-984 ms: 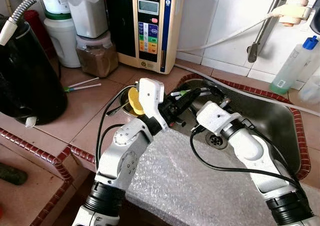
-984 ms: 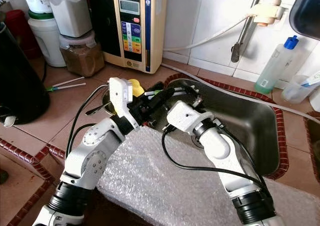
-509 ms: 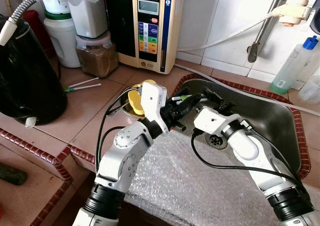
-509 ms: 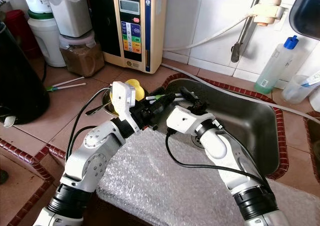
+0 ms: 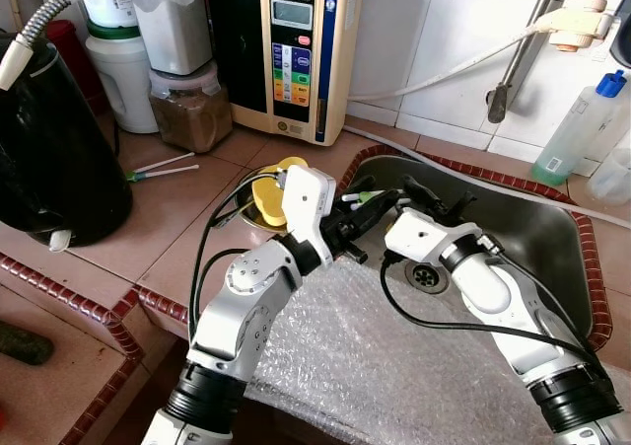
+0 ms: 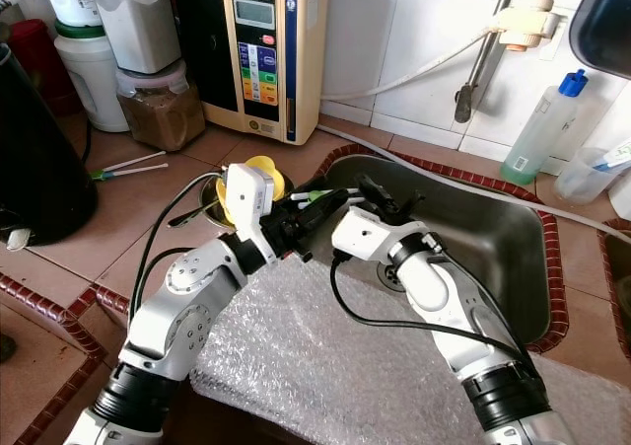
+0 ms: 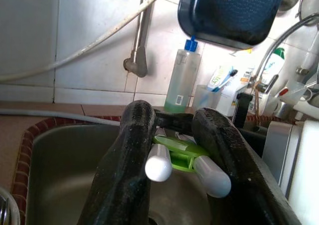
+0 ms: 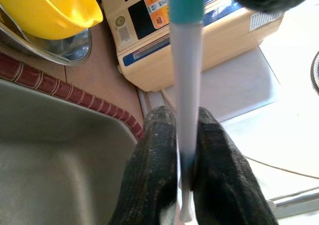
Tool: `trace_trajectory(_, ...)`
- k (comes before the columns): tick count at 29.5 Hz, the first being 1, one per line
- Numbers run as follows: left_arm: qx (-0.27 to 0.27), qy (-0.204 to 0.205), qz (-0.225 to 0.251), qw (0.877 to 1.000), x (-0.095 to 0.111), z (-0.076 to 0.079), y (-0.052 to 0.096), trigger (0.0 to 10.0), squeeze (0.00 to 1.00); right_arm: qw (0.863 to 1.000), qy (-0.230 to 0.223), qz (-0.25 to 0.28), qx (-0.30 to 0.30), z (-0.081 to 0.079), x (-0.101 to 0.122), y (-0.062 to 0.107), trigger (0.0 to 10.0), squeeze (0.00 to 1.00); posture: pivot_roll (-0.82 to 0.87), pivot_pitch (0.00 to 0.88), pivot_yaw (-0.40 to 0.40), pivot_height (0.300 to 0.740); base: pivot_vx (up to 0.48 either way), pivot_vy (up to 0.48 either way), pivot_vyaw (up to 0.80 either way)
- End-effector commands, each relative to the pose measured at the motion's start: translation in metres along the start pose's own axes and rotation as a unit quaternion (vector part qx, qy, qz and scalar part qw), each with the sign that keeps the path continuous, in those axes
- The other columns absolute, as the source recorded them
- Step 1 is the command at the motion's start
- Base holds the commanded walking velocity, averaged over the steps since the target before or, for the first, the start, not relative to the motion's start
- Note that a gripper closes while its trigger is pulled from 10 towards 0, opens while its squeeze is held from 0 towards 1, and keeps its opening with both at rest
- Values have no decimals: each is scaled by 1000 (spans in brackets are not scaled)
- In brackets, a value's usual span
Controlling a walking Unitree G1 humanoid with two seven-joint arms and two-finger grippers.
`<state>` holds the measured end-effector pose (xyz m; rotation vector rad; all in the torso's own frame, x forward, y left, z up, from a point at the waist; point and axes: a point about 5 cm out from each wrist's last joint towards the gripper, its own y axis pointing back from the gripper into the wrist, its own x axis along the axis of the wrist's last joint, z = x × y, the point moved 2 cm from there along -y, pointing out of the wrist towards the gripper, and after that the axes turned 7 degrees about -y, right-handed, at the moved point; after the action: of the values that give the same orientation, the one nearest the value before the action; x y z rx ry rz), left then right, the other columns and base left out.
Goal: Kitchen organization
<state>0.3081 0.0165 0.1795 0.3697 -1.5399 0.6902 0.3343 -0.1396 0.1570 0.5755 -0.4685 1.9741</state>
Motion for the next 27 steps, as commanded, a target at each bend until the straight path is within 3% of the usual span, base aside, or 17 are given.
trace_trajectory(1,-7,-8,0,1000,0,3,-2,392,0,1000,1,-14,1,2,-7,2,0,0,-2,0,-16,740,0,0,0)
trace_trajectory(3,-3,-10,-3,1000,-1,2,-1,1137,0,1000,-1,-14,0,2,-7,2,0,0,2,0,-18,740,0,0,0)
trace_trajectory(6,-2,-14,-6,1000,-2,2,-1,4667,0,1000,-2,-14,-1,2,-7,2,0,0,5,0,-19,740,0,0,0)
trace_trajectory(7,-2,-15,-8,1000,-3,2,0,8706,0,1000,-2,-14,-1,2,-7,2,0,0,5,0,-20,740,0,0,0)
trace_trajectory(8,-2,-15,-10,1000,-3,2,0,10000,0,1000,-2,-14,-1,2,-7,2,0,0,5,0,-20,740,0,0,0)
trace_trajectory(15,7,-6,-15,1000,-5,0,0,10000,0,1000,-1,-14,-2,2,-8,2,0,0,5,0,-20,740,0,0,0)
trace_trajectory(16,11,-5,-15,1000,-6,-1,0,10000,1000,1000,-1,-14,-2,2,-8,2,0,0,2,0,-19,740,0,0,0)
trace_trajectory(27,41,-7,-14,999,-7,-14,3,10000,1000,1000,1,-20,-2,2,-11,4,0,0,-6,0,-19,740,0,0,0)
